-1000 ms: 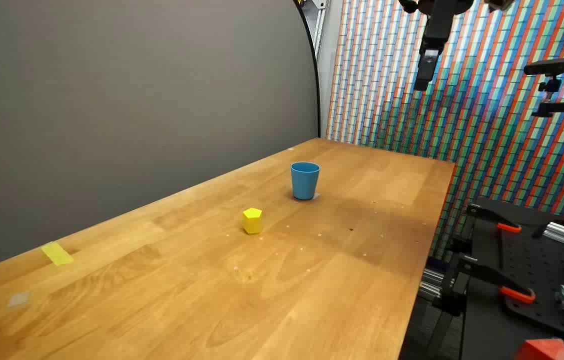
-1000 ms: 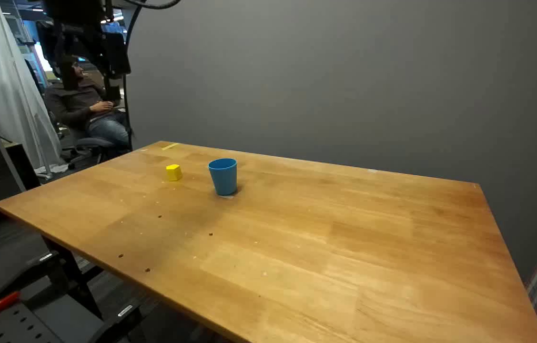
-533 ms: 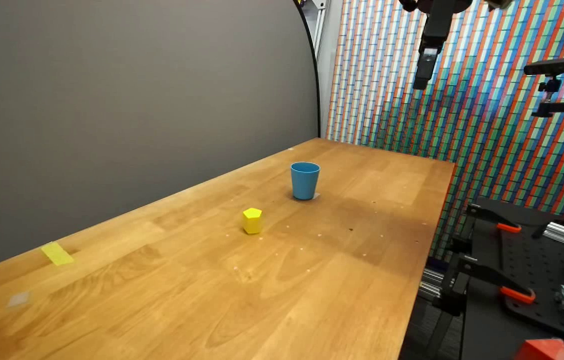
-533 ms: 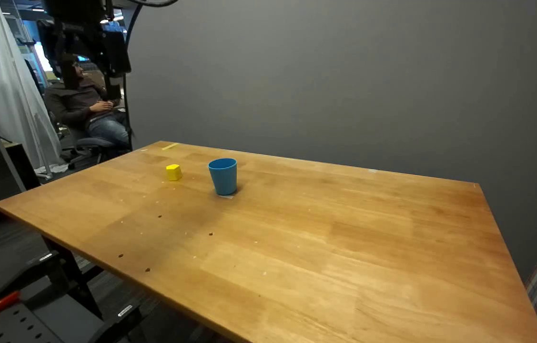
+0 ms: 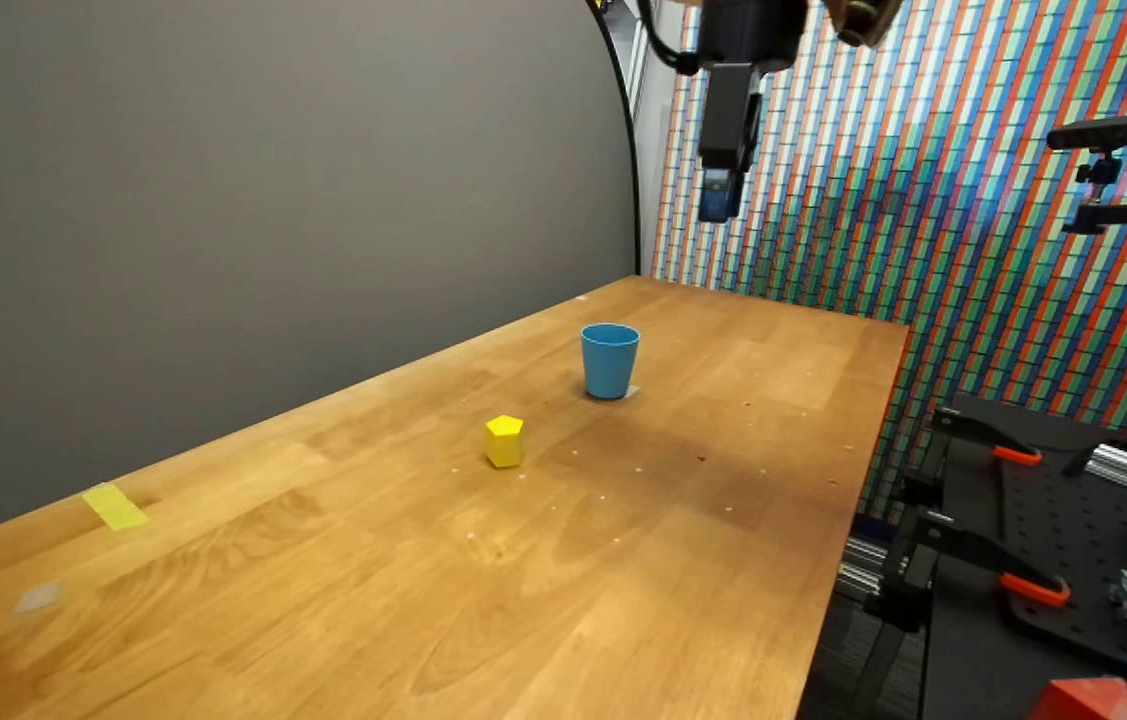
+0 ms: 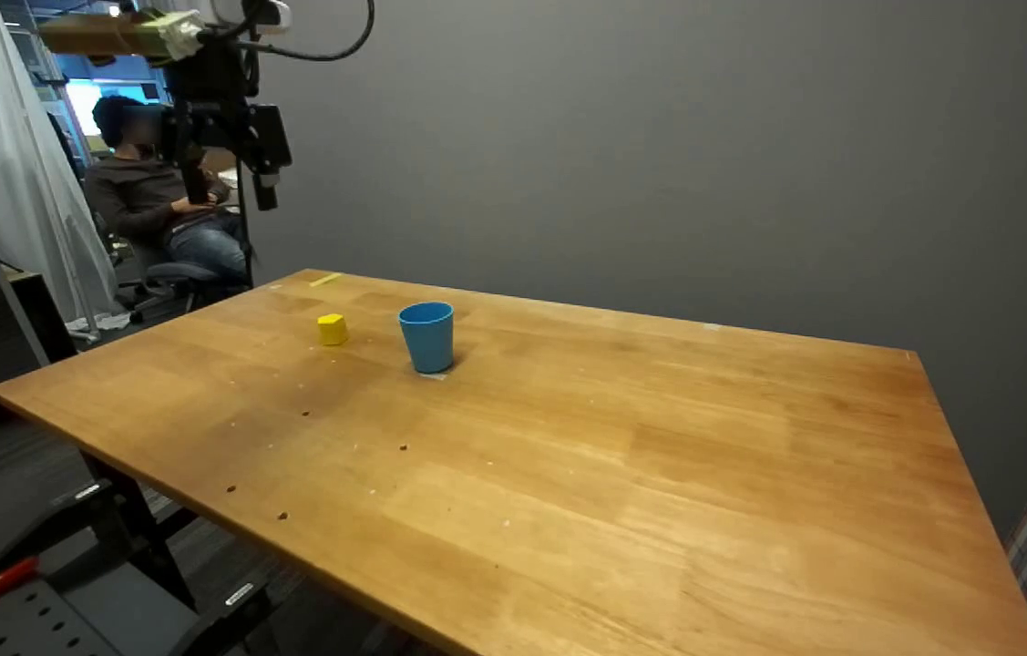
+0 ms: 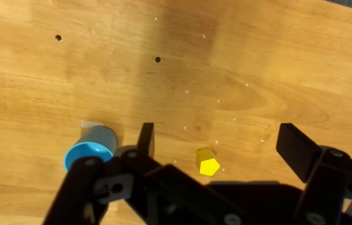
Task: Put the yellow block in the blue cup
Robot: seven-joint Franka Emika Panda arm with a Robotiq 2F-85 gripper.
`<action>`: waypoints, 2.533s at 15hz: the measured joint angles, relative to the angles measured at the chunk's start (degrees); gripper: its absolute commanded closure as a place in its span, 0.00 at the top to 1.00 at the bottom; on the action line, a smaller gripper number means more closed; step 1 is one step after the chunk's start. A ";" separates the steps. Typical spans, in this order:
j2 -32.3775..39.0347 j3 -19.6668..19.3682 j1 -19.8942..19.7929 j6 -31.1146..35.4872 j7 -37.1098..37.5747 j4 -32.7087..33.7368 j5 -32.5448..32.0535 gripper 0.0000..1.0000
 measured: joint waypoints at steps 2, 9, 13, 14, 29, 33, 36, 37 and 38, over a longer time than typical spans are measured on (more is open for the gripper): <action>7.26 1.83 0.00 1.05 4.27 4.82 -4.99 1.00; 31.47 3.02 1.81 1.67 9.48 23.74 -14.19 1.00; 41.17 2.67 2.30 1.63 8.99 32.51 -14.19 1.00; 43.20 2.65 2.30 1.62 8.69 34.25 -13.93 1.00; 57.40 2.05 3.67 1.54 7.35 45.60 -13.63 0.42; 57.04 1.65 4.68 1.38 7.82 46.30 -13.64 0.20; 53.75 0.54 5.57 0.56 9.10 45.87 -13.80 0.20; 51.81 -0.25 5.69 0.39 10.02 45.22 -13.97 0.20; 49.49 -1.31 5.74 0.31 11.24 44.26 -14.26 0.20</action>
